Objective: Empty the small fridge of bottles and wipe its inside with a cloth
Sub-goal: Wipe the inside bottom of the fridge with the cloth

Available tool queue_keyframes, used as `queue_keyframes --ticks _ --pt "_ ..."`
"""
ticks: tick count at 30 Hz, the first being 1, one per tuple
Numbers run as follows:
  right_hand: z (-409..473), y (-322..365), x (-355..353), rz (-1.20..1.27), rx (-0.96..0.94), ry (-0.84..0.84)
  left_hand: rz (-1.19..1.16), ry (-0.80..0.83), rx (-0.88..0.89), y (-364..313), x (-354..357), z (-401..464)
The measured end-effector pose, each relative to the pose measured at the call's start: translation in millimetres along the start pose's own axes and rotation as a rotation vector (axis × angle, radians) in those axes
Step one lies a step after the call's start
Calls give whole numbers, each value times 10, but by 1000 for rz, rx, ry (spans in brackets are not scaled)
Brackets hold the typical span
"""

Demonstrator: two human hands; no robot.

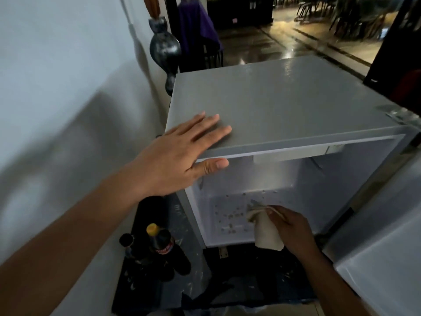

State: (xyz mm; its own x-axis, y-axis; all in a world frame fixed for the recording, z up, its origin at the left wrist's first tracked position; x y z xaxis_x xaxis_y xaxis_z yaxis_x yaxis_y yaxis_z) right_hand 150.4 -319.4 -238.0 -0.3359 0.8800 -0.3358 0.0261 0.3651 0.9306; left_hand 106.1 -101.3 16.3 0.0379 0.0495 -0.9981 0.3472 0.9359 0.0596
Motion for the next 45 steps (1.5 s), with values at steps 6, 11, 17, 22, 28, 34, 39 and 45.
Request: queue_keyframes --ticks 6,11,17,22,28,34,39,45 --pt "416 -477 593 -327 59 21 18 34 -17 -15 58 35" --pt "542 -609 1366 -717 -1 208 -50 66 -2 -5 16 75" --pt "644 -1111 1364 -986 -97 188 -109 28 69 -31 -153 429" --pt "575 -1415 1023 -943 -39 111 -165 173 69 0 59 568" --pt "635 -1811 231 -859 199 -17 -125 132 71 10 67 578" --pt "1012 -1729 107 -843 311 -49 -122 103 63 10 52 579" --pt "1272 -1543 830 -930 130 60 -125 91 66 -3 30 576" --pt "949 -1318 1359 -980 -44 138 -96 140 76 -11 76 582"
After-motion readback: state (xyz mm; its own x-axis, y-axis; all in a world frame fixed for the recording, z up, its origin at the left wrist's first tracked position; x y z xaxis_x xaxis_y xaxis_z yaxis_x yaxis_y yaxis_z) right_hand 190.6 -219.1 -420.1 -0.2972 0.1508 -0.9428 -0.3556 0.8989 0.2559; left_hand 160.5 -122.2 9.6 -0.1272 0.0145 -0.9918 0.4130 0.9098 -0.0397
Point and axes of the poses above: each hand's wrist, its own z-axis towards the middle knuckle, its own x-axis out of the palm, y = z × x, the point moved 10 cm from there along z, towards the middle knuckle, and after that the axes turned 6 degrees about y, right-handed, at the moved point
